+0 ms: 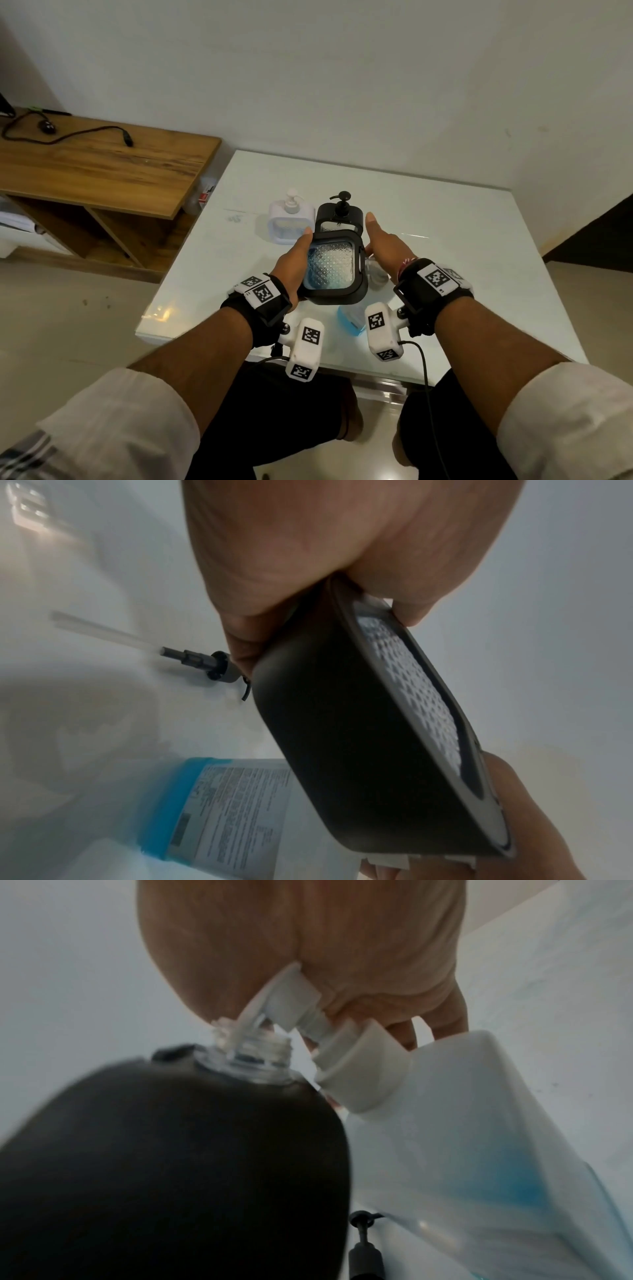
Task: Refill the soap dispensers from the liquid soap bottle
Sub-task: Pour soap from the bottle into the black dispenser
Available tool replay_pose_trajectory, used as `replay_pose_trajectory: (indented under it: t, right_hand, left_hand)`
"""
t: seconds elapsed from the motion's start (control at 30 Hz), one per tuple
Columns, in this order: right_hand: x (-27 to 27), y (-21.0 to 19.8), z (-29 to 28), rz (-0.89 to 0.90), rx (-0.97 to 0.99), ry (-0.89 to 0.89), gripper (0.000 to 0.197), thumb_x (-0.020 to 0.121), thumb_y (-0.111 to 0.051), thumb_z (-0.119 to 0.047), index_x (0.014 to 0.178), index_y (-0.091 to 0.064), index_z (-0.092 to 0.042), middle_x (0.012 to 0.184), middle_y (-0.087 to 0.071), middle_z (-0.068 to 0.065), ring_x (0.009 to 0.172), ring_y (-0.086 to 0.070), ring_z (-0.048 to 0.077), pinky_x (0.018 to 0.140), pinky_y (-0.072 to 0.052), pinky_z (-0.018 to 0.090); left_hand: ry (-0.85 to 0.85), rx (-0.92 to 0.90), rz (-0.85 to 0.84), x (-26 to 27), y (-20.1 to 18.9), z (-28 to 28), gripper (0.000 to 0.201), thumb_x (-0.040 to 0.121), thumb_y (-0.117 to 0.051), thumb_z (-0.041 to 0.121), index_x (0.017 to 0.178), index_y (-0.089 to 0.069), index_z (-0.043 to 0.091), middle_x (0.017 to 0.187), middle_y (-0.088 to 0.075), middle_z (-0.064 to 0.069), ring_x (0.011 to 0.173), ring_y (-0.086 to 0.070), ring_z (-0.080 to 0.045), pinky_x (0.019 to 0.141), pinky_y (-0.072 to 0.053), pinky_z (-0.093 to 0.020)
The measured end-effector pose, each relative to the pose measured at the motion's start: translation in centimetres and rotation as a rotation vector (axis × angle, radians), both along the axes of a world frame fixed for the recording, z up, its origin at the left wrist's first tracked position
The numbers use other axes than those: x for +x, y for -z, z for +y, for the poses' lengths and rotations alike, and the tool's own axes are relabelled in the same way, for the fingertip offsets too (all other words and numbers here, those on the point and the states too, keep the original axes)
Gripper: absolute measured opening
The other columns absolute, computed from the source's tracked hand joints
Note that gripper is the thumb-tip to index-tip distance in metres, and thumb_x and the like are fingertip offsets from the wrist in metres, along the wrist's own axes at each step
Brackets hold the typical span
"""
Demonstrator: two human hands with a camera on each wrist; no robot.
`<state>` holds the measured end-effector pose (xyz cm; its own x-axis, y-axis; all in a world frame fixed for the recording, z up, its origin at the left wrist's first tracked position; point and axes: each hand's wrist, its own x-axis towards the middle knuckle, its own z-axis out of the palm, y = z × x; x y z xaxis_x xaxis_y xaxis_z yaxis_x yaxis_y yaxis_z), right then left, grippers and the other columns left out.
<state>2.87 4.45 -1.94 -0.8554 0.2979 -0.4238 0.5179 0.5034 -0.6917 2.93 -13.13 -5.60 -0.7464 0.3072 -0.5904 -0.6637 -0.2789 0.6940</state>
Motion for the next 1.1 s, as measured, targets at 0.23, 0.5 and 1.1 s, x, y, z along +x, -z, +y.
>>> replay_pose_trajectory:
  t: [0.23,0.5,1.1]
  right_hand:
    - [0.0,0.7,-0.2,0.01,0.061,0.026,0.083,0.095,-0.02,-0.068,0.118,-0.065,-0.003,0.125,-0.062,0.016,0.109,-0.056,0.03,0.088,-0.034,0.034]
    - [0.0,-0.1,0.0,0.002,0.017,-0.009,0.085,0.095,-0.018,-0.069,0.119,-0.064,-0.002,0.125,-0.061,0.017,0.106,-0.055,0.028,0.089,-0.034,0.034]
    - [-0.2,1.1,-0.3,0.004,0.061,0.038,0.083,0.092,-0.022,-0.071,0.113,-0.067,-0.004,0.119,-0.065,0.016,0.104,-0.058,0.03,0.085,-0.035,0.034]
  left_hand:
    - [0.01,-0.009,0.002,-0.2,0.0,0.0,0.06,0.102,-0.045,0.061,0.134,-0.065,0.015,0.124,-0.073,-0.012,0.112,-0.071,-0.029,0.08,-0.059,-0.037]
    - [0.026,-0.002,-0.001,-0.2,0.1,-0.1,0.061,0.1,-0.046,0.063,0.134,-0.066,0.017,0.123,-0.074,-0.012,0.114,-0.07,-0.03,0.088,-0.058,-0.039]
    - [0.008,0.024,-0.003,-0.1,-0.2,0.1,0.058,0.103,-0.046,0.059,0.134,-0.065,0.014,0.125,-0.073,-0.013,0.115,-0.069,-0.03,0.083,-0.059,-0.037]
